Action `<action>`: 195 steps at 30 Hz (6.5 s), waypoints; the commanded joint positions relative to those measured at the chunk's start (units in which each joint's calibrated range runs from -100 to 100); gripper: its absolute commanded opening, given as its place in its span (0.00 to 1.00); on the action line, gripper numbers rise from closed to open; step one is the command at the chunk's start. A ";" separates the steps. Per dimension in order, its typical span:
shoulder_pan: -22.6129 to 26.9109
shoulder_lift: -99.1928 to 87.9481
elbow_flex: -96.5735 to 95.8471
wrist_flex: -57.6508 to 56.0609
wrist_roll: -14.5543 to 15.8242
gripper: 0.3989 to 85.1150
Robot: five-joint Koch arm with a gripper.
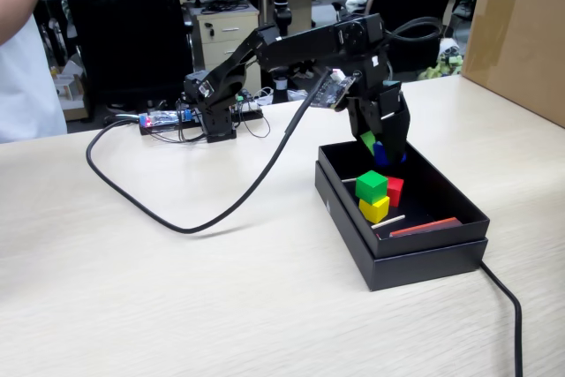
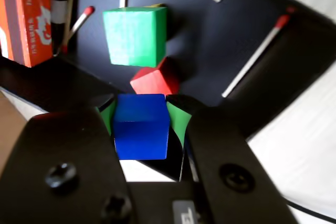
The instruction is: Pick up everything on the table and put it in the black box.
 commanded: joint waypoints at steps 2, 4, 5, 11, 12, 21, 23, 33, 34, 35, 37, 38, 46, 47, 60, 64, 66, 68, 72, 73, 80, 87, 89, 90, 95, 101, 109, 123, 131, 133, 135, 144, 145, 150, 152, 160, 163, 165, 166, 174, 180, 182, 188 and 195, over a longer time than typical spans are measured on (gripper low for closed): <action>0.29 1.90 5.29 -0.89 0.34 0.19; 0.29 3.05 5.48 -0.89 0.49 0.19; 0.24 3.85 5.48 -0.89 0.63 0.20; 0.24 6.26 5.57 -0.89 1.03 0.22; 0.24 6.72 5.57 -0.89 1.03 0.28; 0.00 -3.37 3.03 -2.28 0.93 0.51; -0.29 -11.41 1.58 -2.88 0.78 0.53; -6.11 -57.30 -14.29 -2.53 -1.81 0.56; -7.13 -60.40 -15.92 -2.19 -2.34 0.56; -8.16 -63.50 -18.37 -1.15 -2.83 0.56; -10.31 -70.50 -25.08 2.13 -3.91 0.56; -11.33 -74.17 -29.16 3.86 -4.40 0.56; -17.00 -102.40 -73.04 23.12 -7.81 0.57; -17.29 -105.38 -77.75 25.98 -8.35 0.57; -18.22 -129.02 -120.54 47.31 -9.72 0.58; -18.51 -129.71 -129.43 51.55 -9.96 0.60; -18.51 -129.71 -132.51 54.31 -9.96 0.61; -18.51 -129.71 -135.50 57.42 -10.16 0.61; -18.51 -129.71 -142.48 65.20 -10.99 0.61; -18.51 -129.71 -144.30 66.93 -11.14 0.61; -18.51 -129.71 -158.89 82.56 -13.04 0.61; -18.51 -129.71 -165.87 85.59 -13.28 0.60; -18.51 -129.71 -165.97 85.07 -13.04 0.60; -18.51 -129.71 -166.06 84.64 -13.04 0.60; -18.51 -129.71 -165.97 81.70 -12.99 0.59; -18.51 -129.71 -165.87 81.70 -13.04 0.59; -18.51 -129.71 -165.60 81.70 -13.04 0.59; -18.51 -129.71 -165.60 81.70 -13.04 0.59; -18.51 -129.71 -165.60 81.70 -13.04 0.59; -18.51 -129.71 -165.60 81.70 -13.04 0.59; -18.51 -129.71 -165.60 81.70 -13.04 0.59; -18.51 -129.71 -165.60 81.70 -13.04 0.59; -18.51 -129.71 -165.60 81.70 -13.04 0.59; -18.51 -129.71 -165.60 81.70 -13.04 0.59; -18.51 -129.71 -165.60 81.70 -13.04 0.59; -18.51 -129.71 -165.60 81.70 -13.04 0.59; -18.51 -129.71 -165.60 81.70 -13.04 0.59; -18.51 -129.71 -165.60 81.70 -13.04 0.59; -18.51 -129.71 -165.60 81.70 -13.04 0.59; -18.51 -129.71 -165.60 81.70 -13.04 0.59; -18.51 -129.71 -165.60 81.70 -13.04 0.59; -18.51 -129.71 -165.69 81.70 -13.04 0.59; -18.51 -129.71 -165.60 81.70 -13.04 0.59; -18.51 -129.71 -165.69 81.70 -13.04 0.59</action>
